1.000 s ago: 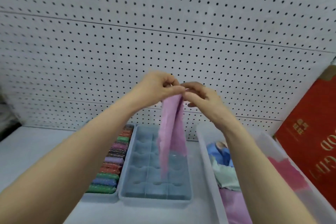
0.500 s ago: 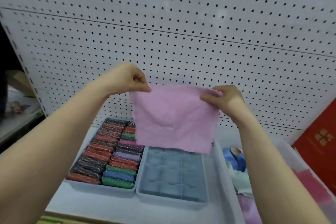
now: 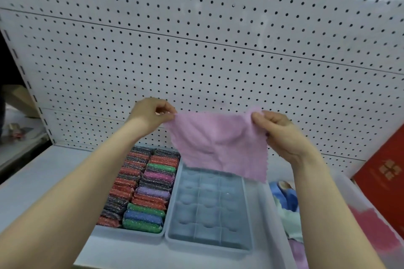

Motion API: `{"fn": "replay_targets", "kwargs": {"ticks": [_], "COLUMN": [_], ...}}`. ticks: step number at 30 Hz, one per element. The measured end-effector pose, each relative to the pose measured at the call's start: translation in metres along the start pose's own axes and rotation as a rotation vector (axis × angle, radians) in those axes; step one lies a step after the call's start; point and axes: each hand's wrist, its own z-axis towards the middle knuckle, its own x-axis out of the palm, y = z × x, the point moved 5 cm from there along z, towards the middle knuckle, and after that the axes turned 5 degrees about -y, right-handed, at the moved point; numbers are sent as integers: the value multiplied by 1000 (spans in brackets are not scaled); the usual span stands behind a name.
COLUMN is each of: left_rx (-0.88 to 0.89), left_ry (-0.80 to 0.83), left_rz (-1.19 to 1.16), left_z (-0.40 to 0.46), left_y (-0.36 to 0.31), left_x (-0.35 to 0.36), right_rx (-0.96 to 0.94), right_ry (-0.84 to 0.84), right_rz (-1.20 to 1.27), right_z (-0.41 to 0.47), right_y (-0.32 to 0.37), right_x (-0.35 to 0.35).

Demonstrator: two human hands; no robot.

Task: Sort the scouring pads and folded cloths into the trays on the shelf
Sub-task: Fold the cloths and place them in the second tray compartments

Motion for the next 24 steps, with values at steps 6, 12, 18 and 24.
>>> {"fn": "replay_targets", "kwargs": {"ticks": [6,12,18,24], "left_rx": [-15,89,71,112], "left_ry": [152,268,369,392], "left_rz": [-173,-409,-511,-486], "left_z": [-7,-19,-23,-26], "left_y": [-29,-64,-68,-73], "left_x": [27,36,40,42], "right_rx": [64,-32,-155,-219], "right_ry": [340,104,-49,-169], "right_rz": [-159,-45,-32,-53], "right_z": [-17,-5,-2,0], "right_y": [-1,0,7,11], "right_x": [48,56,58,57]}}
